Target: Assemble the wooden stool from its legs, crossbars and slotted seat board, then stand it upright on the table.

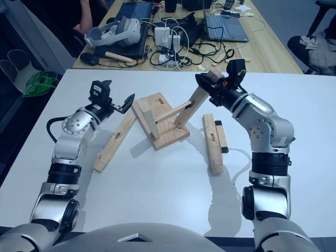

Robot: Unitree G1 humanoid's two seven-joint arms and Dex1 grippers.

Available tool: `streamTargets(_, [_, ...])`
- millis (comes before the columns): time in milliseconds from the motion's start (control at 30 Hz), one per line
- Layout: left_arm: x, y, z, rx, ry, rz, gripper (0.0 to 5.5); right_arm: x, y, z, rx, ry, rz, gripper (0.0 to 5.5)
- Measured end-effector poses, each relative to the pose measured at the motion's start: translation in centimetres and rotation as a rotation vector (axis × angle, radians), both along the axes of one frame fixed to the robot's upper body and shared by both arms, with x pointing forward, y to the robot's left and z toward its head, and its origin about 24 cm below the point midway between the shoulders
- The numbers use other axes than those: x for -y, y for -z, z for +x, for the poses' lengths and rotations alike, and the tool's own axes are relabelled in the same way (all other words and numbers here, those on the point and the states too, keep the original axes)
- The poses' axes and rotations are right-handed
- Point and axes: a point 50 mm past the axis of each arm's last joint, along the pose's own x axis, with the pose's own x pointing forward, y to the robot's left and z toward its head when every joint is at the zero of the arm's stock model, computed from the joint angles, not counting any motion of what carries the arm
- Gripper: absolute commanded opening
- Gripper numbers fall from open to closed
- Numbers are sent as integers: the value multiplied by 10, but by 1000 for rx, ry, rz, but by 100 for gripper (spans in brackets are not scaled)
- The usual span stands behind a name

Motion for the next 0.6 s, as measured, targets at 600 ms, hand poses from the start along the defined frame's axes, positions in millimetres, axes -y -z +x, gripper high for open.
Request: streamTargets(600, [4, 1, 0, 21, 2, -17, 493, -35, -5, 8, -74, -68, -130, 98])
